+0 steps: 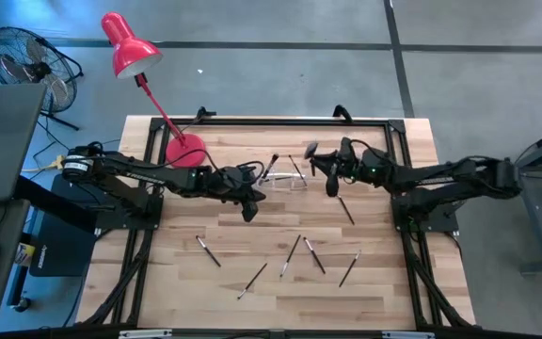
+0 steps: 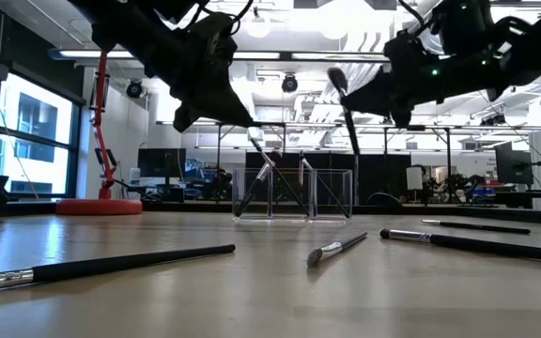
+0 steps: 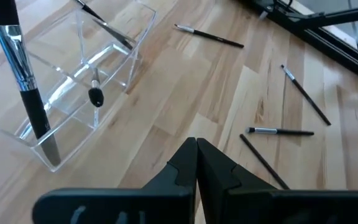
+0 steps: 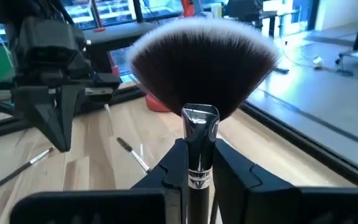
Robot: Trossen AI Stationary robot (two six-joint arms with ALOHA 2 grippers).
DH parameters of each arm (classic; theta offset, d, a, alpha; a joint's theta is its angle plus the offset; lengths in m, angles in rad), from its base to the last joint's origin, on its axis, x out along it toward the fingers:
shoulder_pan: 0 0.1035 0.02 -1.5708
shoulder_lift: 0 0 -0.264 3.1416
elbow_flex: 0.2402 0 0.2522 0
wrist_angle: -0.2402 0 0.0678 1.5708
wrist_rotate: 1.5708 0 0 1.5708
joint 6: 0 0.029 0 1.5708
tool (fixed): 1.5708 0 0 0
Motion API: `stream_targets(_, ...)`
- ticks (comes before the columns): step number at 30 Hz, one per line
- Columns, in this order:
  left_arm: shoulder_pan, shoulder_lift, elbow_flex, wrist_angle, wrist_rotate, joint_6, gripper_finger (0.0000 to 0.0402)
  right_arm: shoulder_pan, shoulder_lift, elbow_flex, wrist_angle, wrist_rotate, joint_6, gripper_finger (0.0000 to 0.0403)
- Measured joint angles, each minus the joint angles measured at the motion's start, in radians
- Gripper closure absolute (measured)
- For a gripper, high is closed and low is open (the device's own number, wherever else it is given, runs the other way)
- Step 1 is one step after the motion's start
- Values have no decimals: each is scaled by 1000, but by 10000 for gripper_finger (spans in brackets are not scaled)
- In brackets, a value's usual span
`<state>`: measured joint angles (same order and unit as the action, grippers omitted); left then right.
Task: Pick & Place Makeup Supplies
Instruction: Put the makeup brush into the transparent organizer
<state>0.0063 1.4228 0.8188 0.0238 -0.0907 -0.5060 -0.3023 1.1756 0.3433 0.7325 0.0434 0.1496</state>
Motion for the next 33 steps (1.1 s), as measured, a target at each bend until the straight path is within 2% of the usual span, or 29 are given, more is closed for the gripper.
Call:
stream_targets(5,0,0,0,7,-15,1,401,-1,94,23,130,-27,-30,359)
stream_targets(18,0,0,0,4,-17,0,401,0,292,80,185,-52,-87,360)
stream_targets(33,0,1,0,4,5,-3,401,0,320,81,182,-20,-63,338)
